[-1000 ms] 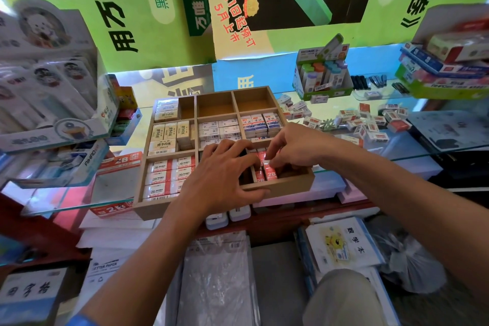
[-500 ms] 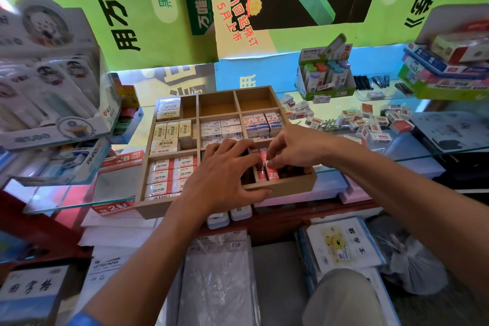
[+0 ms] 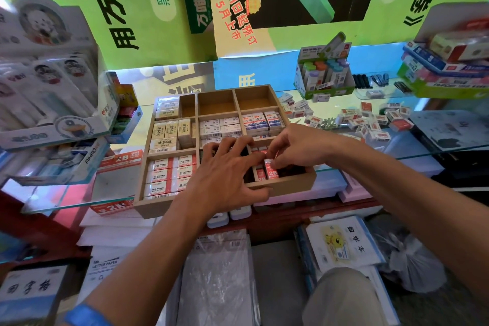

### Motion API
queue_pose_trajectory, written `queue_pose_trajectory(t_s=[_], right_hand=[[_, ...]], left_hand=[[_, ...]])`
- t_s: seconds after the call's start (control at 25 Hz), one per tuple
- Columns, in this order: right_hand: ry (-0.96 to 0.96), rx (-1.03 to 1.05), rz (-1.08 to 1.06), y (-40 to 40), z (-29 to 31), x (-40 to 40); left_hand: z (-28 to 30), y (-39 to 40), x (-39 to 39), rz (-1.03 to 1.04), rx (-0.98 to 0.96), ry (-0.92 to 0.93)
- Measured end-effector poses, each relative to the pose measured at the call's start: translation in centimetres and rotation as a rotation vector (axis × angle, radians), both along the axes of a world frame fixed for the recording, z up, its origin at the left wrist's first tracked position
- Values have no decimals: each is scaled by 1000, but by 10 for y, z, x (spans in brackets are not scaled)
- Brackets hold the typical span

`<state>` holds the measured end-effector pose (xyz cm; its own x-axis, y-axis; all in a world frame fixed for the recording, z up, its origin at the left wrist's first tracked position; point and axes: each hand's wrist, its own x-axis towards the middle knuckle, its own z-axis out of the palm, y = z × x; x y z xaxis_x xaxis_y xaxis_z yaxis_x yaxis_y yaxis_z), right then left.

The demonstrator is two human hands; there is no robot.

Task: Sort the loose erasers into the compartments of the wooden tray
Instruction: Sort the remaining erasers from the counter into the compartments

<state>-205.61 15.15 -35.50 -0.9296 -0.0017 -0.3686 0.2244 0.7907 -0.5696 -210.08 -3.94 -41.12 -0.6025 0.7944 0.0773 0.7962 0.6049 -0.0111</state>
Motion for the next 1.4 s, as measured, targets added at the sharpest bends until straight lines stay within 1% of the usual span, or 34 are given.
queue_pose_trajectory(t_s=[0.2, 0.4, 0.56, 0.76, 0.88, 0.96, 1.0, 1.08, 1.12, 1.16, 1.2, 1.24, 1.32, 1.4], right_hand=[[-25, 84, 80, -1, 2, -2], [152, 245, 92, -11, -9, 6], [254, 162, 3, -6, -14, 15], [348, 259, 25, -11, -23, 22], [328, 258, 55, -8, -20, 24], [332, 188, 72, -6, -20, 28], [375, 76, 20, -3, -21, 31], [547, -206, -220, 11, -24, 38], [644, -258, -365, 25, -29, 38], [704, -197, -477, 43, -34, 36], [694, -70, -530, 63, -40, 33], [625, 57, -506, 79, -44, 30], [449, 202, -338, 97, -53, 25], [391, 316, -237, 99, -62, 20]], left_hand=[[1, 1, 2, 2, -6, 15], [0, 0, 1, -4, 7, -11], [0, 1, 1, 4, -5, -12], [1, 0, 1, 3, 5, -11], [0, 0, 0, -11, 18, 10], [-1, 0, 0, -19, 20, 9], [-1, -1, -1, -23, 27, 4], [-1, -1, -1, -28, 48, -9], [-1, 0, -1, -27, 57, -17], [-1, 0, -1, -24, 60, -28], [-1, 0, -1, -19, 57, -37], [-1, 0, -1, -14, 52, -42], [-1, -1, 0, -11, 58, -40], [-1, -1, 0, -12, 72, -43]])
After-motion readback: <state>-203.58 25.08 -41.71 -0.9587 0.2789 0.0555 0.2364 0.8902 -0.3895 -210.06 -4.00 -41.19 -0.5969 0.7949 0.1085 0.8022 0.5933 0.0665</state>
